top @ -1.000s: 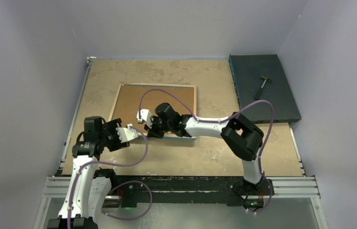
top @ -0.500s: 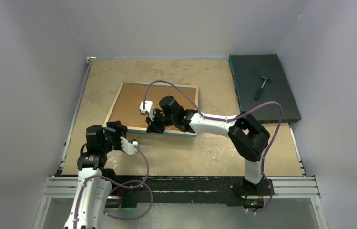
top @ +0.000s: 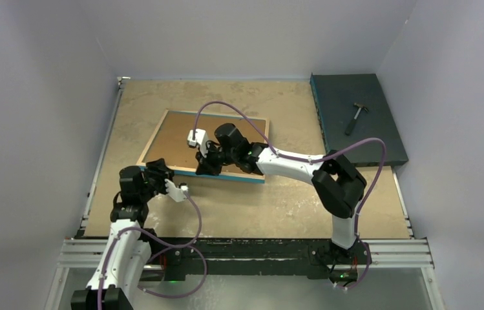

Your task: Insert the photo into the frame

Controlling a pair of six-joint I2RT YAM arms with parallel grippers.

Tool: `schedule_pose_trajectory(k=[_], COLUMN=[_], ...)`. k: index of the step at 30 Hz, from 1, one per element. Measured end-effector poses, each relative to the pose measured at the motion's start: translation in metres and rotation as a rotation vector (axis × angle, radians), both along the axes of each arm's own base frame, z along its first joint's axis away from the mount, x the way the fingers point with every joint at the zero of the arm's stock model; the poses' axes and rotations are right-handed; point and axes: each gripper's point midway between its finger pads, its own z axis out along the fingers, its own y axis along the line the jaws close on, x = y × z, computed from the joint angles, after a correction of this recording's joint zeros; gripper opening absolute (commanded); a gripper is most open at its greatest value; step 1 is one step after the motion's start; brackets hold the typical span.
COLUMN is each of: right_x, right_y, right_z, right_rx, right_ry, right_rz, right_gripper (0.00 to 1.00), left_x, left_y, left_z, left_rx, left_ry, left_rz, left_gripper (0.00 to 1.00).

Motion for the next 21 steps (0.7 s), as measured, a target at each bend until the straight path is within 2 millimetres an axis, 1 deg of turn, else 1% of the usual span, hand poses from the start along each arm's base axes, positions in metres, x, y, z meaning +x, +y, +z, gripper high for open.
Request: schedule_pose_trajectory(k=[2, 3, 4, 5, 8, 9, 10, 11, 12, 15, 17, 19, 21], right_x=[0.002, 0.002, 0.003, 0.003, 0.005, 0.006, 0.007, 0.009, 0.008, 0.012, 0.017, 0.025, 0.028], right_y=[0.001, 0.002, 0.002, 0.002, 0.0, 0.0, -0.001, -0.003, -0.006, -0.02, -0.029, -0.038, -0.05], right_z=[0.004, 0.006, 0.008, 0.009, 0.018, 0.024, 0.032, 0.042, 0.054, 0.1, 0.131, 0.156, 0.172], right_rx=[0.004, 0.005, 0.005, 0.006, 0.015, 0.025, 0.036, 0.05, 0.068, 0.128, 0.163, 0.185, 0.206], right_ry=[-0.001, -0.002, -0.002, -0.003, -0.019, -0.036, -0.05, -0.075, -0.097, -0.198, -0.268, -0.345, -0.407], right_rz=[-0.003, -0.003, -0.003, -0.003, -0.011, -0.014, -0.018, -0.027, -0.036, -0.082, -0.13, -0.181, -0.219], right_gripper=[0.0, 0.02, 0.11, 0.25, 0.55, 0.69, 0.95, 0.98, 0.99, 0.99, 0.99, 0.99, 0.99], left_x=[0.002, 0.003, 0.004, 0.005, 0.007, 0.007, 0.007, 0.007, 0.007, 0.005, 0.005, 0.004, 0.005], left_y=[0.001, 0.001, 0.001, 0.001, 0.0, 0.0, -0.001, -0.001, -0.002, -0.003, -0.004, -0.005, -0.006], left_z=[-0.002, -0.003, -0.003, -0.002, 0.006, 0.009, 0.011, 0.014, 0.017, 0.025, 0.033, 0.04, 0.049], left_rx=[-0.017, -0.025, -0.032, -0.034, -0.039, -0.042, -0.044, -0.048, -0.053, -0.064, -0.071, -0.085, -0.1], left_ry=[0.011, 0.017, 0.021, 0.025, 0.023, 0.025, 0.029, 0.033, 0.037, 0.048, 0.057, 0.075, 0.095], left_rz=[0.015, 0.02, 0.024, 0.025, 0.024, 0.023, 0.023, 0.021, 0.022, 0.02, 0.017, 0.018, 0.018], left_gripper=[0.26, 0.21, 0.18, 0.16, 0.14, 0.14, 0.13, 0.13, 0.13, 0.12, 0.12, 0.11, 0.11])
